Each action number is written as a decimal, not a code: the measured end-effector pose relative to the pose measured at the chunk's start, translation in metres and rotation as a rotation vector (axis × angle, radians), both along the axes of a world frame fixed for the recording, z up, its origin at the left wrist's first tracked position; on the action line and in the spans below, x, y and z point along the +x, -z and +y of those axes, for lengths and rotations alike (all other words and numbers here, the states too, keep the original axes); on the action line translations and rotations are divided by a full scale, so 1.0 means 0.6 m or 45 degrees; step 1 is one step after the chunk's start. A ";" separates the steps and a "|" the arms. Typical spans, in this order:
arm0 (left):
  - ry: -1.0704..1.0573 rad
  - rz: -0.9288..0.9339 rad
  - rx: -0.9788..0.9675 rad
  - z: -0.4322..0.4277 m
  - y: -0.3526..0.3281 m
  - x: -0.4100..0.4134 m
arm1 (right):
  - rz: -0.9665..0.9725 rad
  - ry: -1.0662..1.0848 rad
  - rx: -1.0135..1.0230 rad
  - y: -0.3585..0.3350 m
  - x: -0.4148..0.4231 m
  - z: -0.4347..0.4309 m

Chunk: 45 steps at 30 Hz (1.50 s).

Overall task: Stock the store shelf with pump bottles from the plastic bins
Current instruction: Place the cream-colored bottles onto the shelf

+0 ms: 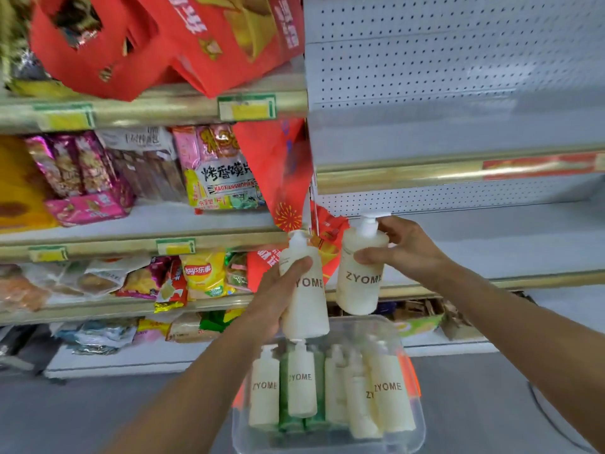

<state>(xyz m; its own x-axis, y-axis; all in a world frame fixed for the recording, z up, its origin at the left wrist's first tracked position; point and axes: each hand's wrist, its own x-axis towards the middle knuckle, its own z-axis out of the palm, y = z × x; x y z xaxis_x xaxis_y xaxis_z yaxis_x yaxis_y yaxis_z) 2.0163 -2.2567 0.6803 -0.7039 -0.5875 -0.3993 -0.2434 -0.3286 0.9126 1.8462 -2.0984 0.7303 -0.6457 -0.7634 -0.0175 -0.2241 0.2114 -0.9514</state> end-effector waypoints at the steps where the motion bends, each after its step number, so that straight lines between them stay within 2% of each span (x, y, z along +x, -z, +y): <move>1: -0.007 0.026 -0.013 -0.002 -0.016 -0.011 | 0.029 -0.005 -0.006 -0.019 -0.016 -0.001; 8: 0.085 0.252 -0.162 -0.023 -0.131 -0.108 | 0.265 -0.042 -0.115 -0.155 -0.134 -0.035; 16: 0.087 0.251 -0.214 -0.055 -0.199 -0.224 | 0.352 -0.053 -0.131 -0.250 -0.269 -0.126; 23: 0.032 0.233 -0.139 -0.071 -0.205 -0.282 | 0.321 -0.048 -0.008 -0.237 -0.341 -0.182; 30: -0.023 0.285 -0.143 -0.077 -0.199 -0.312 | 0.226 -0.101 -0.022 -0.218 -0.364 -0.192; 35: -0.060 0.306 -0.102 -0.080 -0.198 -0.325 | 0.330 0.120 -0.075 -0.164 -0.361 -0.194; 45: -0.149 0.259 -0.109 -0.115 -0.220 -0.379 | 0.381 0.129 0.001 -0.169 -0.447 -0.301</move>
